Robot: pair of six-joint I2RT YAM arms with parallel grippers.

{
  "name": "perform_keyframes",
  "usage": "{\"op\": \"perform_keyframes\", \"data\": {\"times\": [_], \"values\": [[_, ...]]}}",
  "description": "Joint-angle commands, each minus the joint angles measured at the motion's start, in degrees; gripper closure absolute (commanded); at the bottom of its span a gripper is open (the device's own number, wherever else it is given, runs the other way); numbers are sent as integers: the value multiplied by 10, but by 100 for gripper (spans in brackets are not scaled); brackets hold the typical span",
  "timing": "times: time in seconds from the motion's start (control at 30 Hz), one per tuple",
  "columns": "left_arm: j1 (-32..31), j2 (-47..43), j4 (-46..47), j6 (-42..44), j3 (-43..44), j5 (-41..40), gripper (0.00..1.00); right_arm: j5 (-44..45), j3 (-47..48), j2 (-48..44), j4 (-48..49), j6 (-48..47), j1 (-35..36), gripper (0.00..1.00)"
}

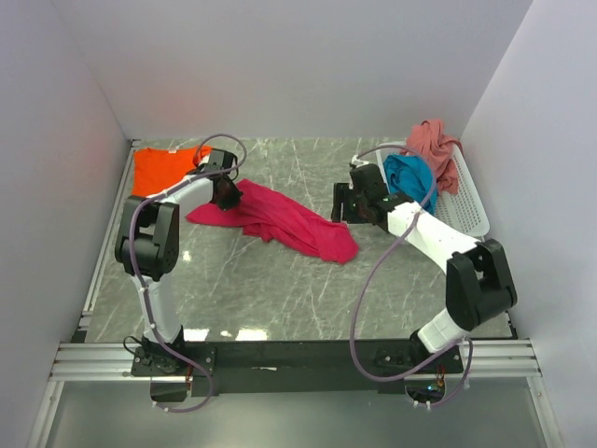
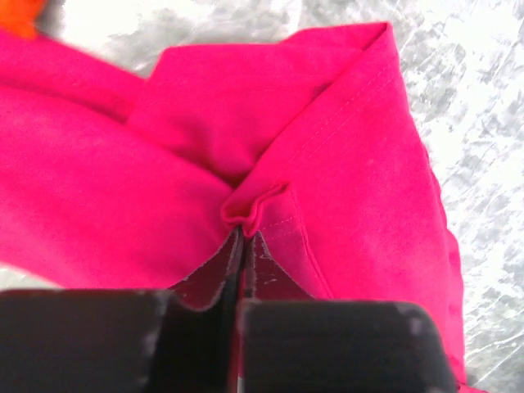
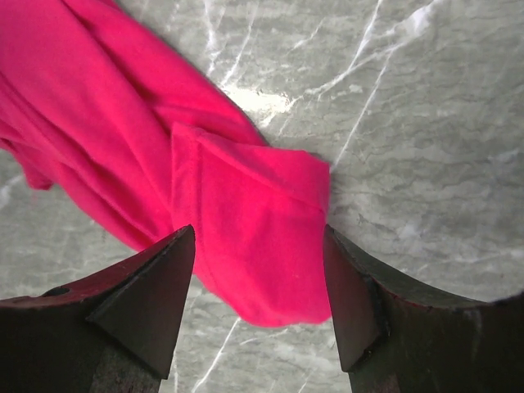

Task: Fold and stack the t-shirts
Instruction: Flatten the tshirt out

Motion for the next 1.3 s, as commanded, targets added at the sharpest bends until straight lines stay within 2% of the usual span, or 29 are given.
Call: {"op": "perform_keyframes", "data": {"times": [0.0,0.27,0.4,0.63,0.8,0.83,0.87,0.9,0.93,0.97,1.07,1.27], "values": [[0,11,9,15,40,9,99,-5,45,40,9,-27,5,30],[-2,-66,41,19,-12,-27,99,-6,172,175,13,-99,40,33],[-2,-92,41,20,-27,-41,99,-9,228,243,-24,-137,46,36],[-3,-110,43,25,-35,-46,99,-114,174,236,-29,-228,46,38],[-2,-111,47,26,-36,-41,99,-72,189,261,-37,-224,44,42],[-2,-111,47,26,-35,-41,99,-65,192,266,-35,-221,44,45],[-2,-110,46,26,-35,-42,99,-53,195,266,-34,-217,43,54],[-2,-111,45,28,-35,-46,99,-45,201,269,-34,-217,43,67],[-2,-112,42,28,-35,-47,99,-29,201,267,-33,-205,43,94],[-2,-114,40,28,-34,-50,99,-20,199,253,-28,-205,42,100],[-2,-126,35,30,-29,-69,99,-12,164,187,0,-180,43,100],[-2,-208,26,25,-32,-108,99,88,102,4,5,-128,44,100]]}}
